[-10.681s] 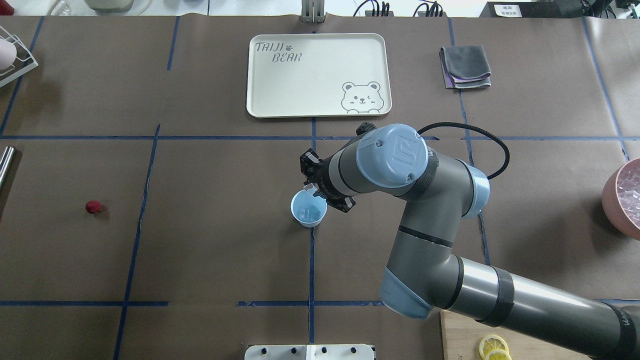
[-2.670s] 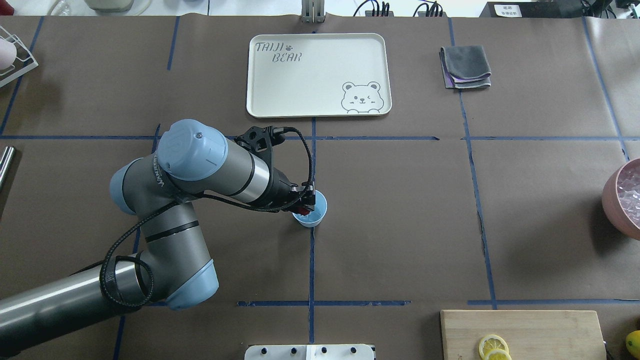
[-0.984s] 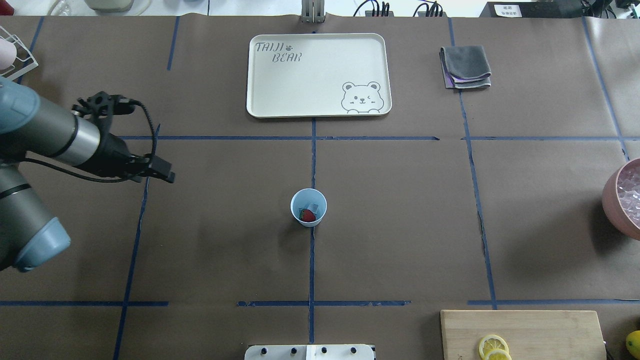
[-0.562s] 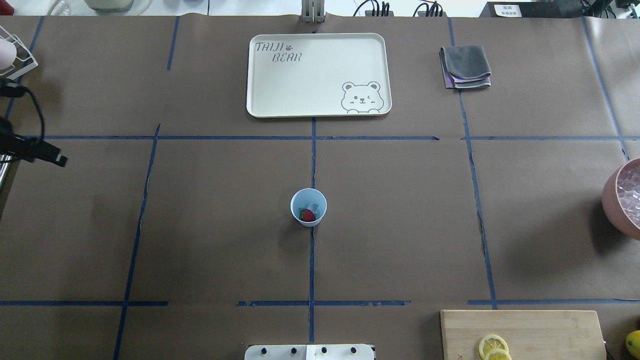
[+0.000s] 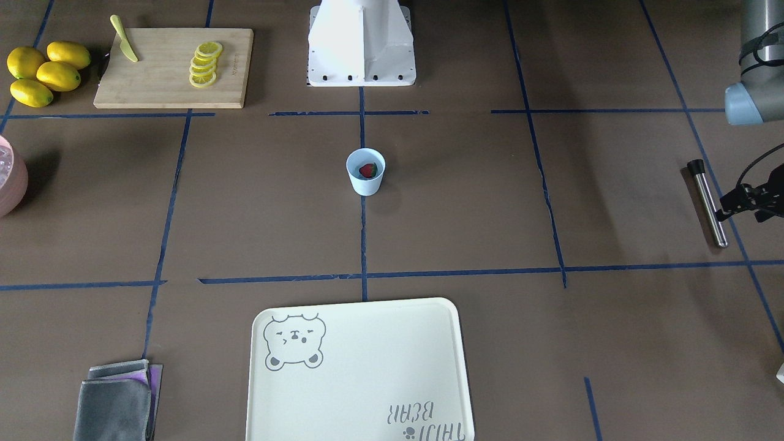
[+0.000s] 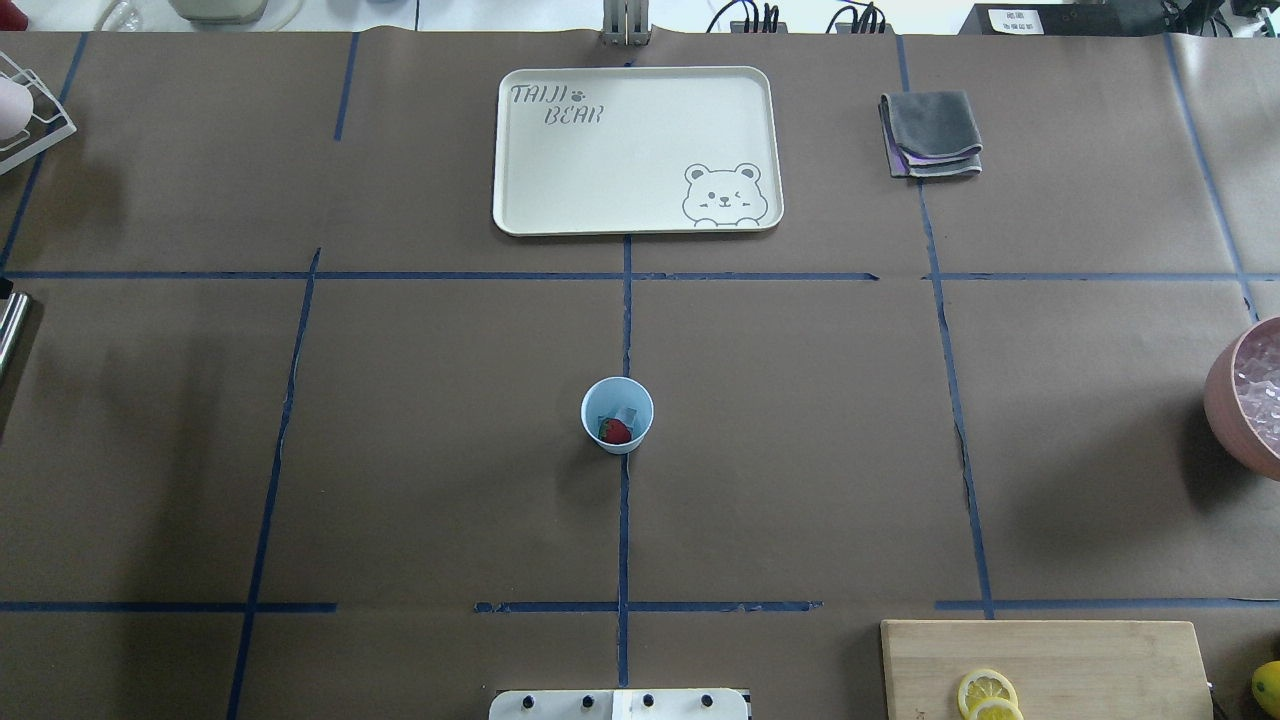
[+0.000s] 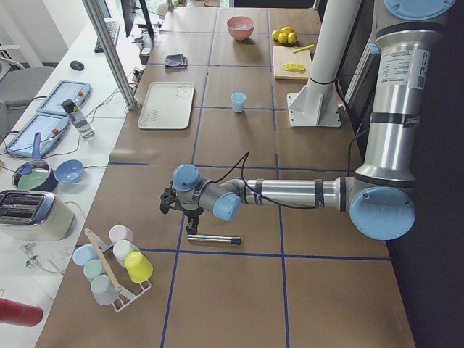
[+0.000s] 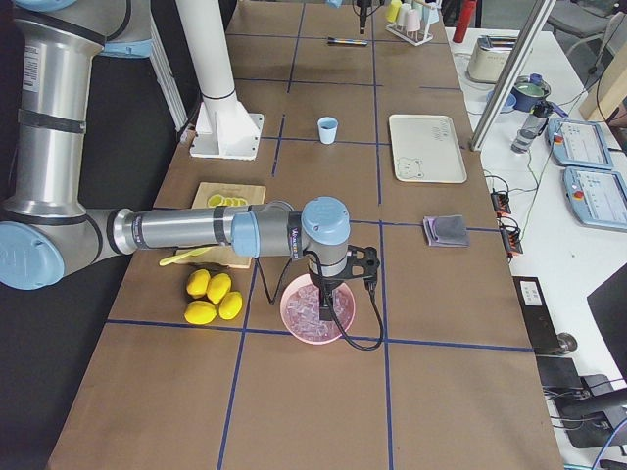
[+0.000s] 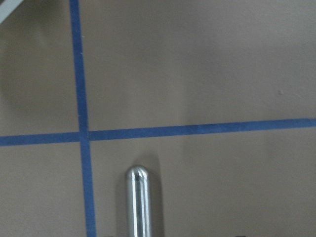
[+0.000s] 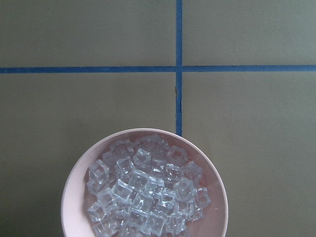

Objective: Mash ice and strawberries in cup
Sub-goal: 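Grasp the steel muddler with the black tip in the left gripper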

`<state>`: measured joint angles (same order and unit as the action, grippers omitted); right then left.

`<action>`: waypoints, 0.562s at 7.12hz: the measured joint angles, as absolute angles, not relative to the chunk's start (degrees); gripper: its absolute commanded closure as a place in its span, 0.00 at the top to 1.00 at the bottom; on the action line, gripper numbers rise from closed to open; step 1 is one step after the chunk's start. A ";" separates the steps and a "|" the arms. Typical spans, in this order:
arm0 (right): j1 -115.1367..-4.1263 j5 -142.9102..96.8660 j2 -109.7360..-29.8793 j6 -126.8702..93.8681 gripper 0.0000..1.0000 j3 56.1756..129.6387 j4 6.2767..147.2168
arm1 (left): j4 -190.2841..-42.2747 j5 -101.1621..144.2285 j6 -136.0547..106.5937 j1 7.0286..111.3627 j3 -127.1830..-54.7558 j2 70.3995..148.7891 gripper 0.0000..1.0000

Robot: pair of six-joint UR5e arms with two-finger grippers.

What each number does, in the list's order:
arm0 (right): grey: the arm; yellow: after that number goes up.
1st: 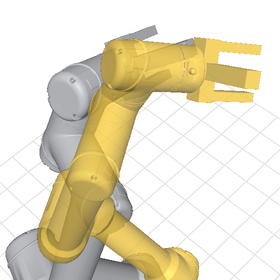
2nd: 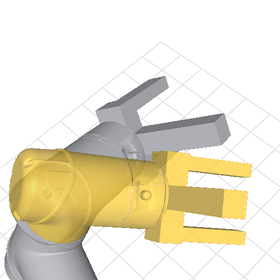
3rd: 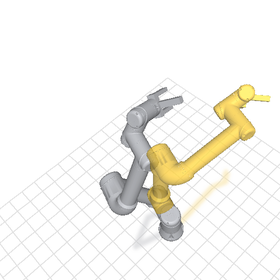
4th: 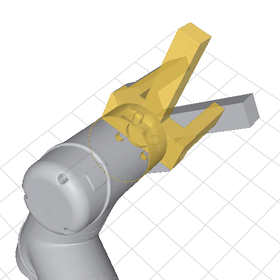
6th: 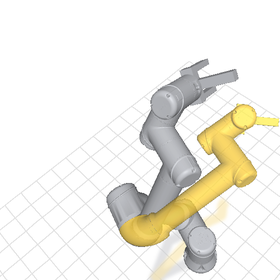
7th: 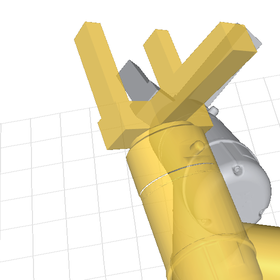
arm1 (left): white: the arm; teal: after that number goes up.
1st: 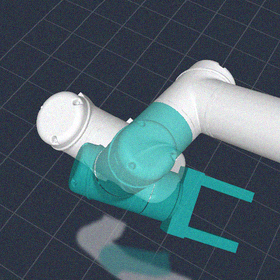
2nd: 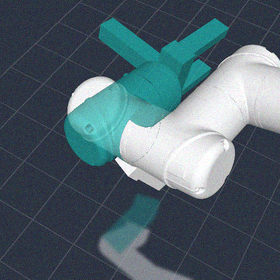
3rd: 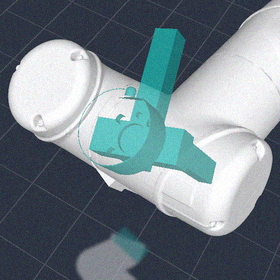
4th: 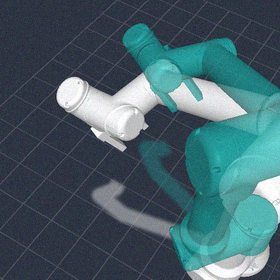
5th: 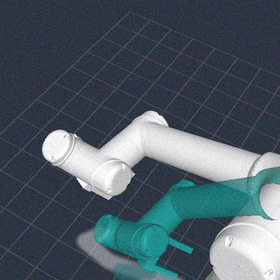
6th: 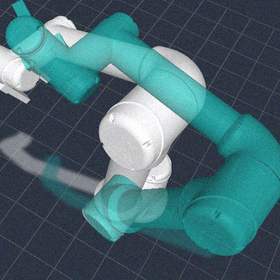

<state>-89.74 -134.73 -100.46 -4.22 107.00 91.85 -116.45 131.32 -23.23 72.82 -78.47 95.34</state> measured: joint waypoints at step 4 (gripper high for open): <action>-89.74 -134.79 -100.56 -4.24 1.00 107.08 91.85 | -116.80 130.01 -23.70 70.75 -75.67 96.74 0.87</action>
